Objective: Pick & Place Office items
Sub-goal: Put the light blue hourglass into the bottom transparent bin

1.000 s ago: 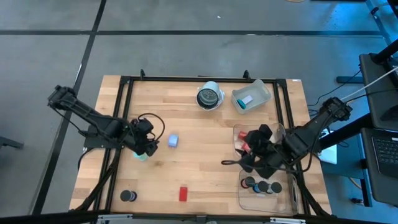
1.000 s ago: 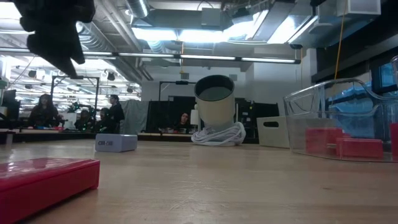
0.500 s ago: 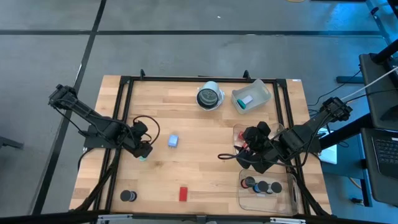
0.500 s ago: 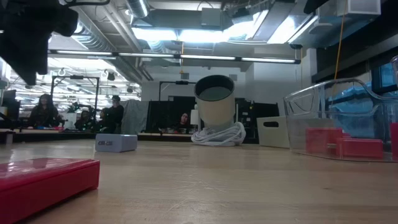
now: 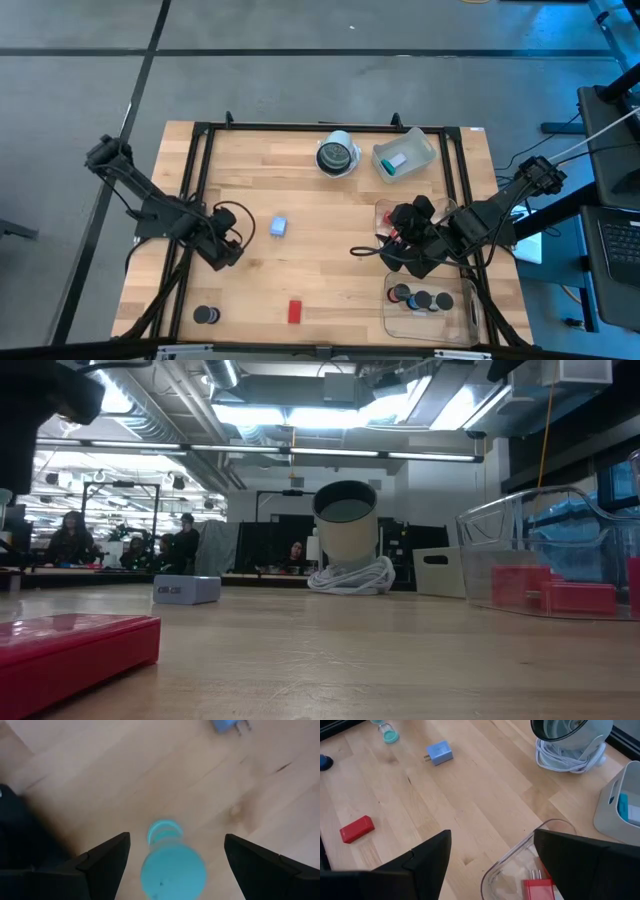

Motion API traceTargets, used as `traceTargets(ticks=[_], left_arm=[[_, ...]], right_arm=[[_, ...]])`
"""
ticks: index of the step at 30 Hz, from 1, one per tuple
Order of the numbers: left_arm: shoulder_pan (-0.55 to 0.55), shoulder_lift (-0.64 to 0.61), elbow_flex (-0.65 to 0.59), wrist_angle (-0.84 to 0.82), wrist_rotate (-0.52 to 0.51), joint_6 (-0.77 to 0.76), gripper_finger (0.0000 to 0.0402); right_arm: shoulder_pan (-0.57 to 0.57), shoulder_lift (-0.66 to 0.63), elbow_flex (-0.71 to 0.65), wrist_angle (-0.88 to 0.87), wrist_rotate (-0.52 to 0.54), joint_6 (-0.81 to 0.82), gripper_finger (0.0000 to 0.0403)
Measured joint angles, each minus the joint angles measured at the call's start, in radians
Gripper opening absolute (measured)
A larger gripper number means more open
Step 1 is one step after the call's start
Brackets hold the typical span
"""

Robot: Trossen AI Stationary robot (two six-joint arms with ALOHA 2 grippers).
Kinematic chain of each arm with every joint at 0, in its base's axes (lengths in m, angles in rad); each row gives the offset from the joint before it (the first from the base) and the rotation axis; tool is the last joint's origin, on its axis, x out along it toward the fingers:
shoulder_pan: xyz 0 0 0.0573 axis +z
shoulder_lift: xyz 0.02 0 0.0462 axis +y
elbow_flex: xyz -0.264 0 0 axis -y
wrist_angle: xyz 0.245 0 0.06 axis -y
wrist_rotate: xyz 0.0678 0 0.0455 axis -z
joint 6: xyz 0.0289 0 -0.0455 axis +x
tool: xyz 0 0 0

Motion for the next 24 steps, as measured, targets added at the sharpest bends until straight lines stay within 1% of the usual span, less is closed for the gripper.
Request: traceTargets(ticks=[4,13,17,24], left_arm=[[-0.018,0.039,0.0,0.0,0.043,-0.012,0.0322],[-0.037,0.082,0.0,0.0,0.063,-0.026,0.0317],[-0.038,0.082,0.0,0.0,0.062,-0.023,0.0295],[-0.038,0.082,0.0,0.0,0.069,-0.015,0.0238]], right_arm=[[0.0,0.0,0.0,0.0,0.0,0.0,0.0288],[0.0,0.0,0.0,0.019,0.0,-0.003,0.0288],[0.0,0.0,0.0,0.019,0.0,-0.003,0.0288],[0.0,0.0,0.0,0.019,0.001,-0.003,0.0288]])
